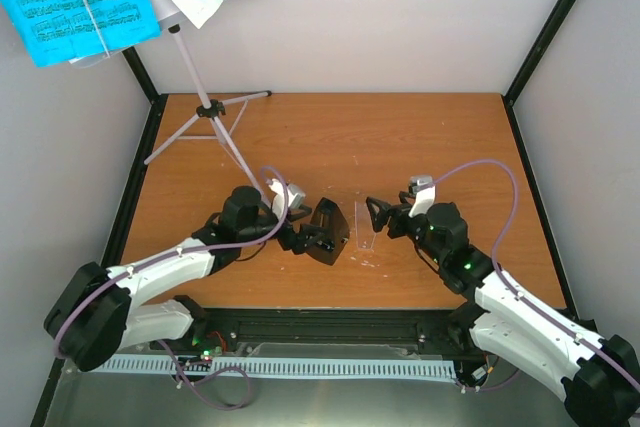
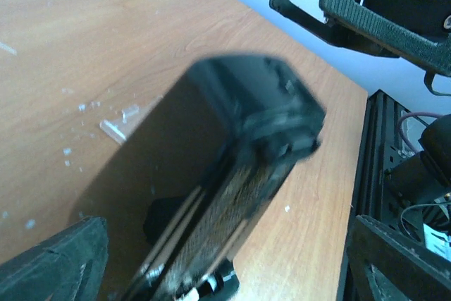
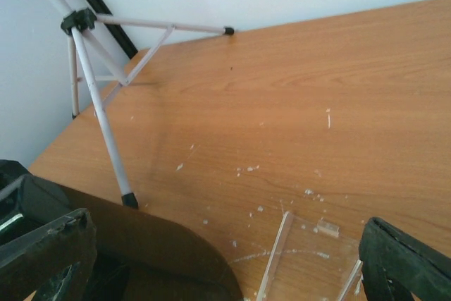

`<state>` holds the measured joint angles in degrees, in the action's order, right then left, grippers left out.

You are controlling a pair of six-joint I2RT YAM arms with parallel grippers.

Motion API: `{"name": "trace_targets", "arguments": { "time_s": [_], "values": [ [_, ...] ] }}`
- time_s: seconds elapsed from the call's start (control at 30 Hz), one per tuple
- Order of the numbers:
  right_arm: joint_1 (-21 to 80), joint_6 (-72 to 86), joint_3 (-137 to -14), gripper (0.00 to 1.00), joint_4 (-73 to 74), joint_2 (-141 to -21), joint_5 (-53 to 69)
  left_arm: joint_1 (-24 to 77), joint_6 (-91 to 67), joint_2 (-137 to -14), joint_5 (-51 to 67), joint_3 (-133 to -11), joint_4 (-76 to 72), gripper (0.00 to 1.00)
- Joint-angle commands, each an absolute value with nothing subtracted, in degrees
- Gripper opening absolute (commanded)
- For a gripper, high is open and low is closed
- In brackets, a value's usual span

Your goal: Pack up the instrument practice props

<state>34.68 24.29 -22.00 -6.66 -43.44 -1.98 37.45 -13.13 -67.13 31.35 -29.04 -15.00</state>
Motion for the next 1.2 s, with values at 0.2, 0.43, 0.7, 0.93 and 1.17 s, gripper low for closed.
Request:
{"name": "trace_targets", "arguments": {
  "time_s": [0.2, 0.43, 0.7, 0.93, 1.17],
  "values": [
    [34.3, 32.1, -21.6, 1.0, -4.3, -53.6, 10.6, 36.4, -25.7, -64.5, 33.5, -18.8, -24.9, 0.97],
    [34.4, 35.5, -20.7, 0.97, -8.8, -62.8, 17.4, 31.7, -26.1, -66.6, 35.8, -18.2, -24.6, 0.98],
    [34.4, 36.7, -23.6, 0.82, -11.1, -72.0, 21.5, 31.6, -23.2, -72.6, 35.6, -21.6, -23.5, 0.97],
    [34.4, 36.8, -24.0, 0.75, -12.5, -73.2, 20.3, 31.6, -22.2, -75.7, 36.6, -22.9, -24.6, 0.96],
    [34.3, 36.1, -26.8, 0.58, -14.8, -75.3, 20.0, 32.5, -24.1, -78.5, 38.3, -23.5, -26.2, 0.94]
  ]
}}
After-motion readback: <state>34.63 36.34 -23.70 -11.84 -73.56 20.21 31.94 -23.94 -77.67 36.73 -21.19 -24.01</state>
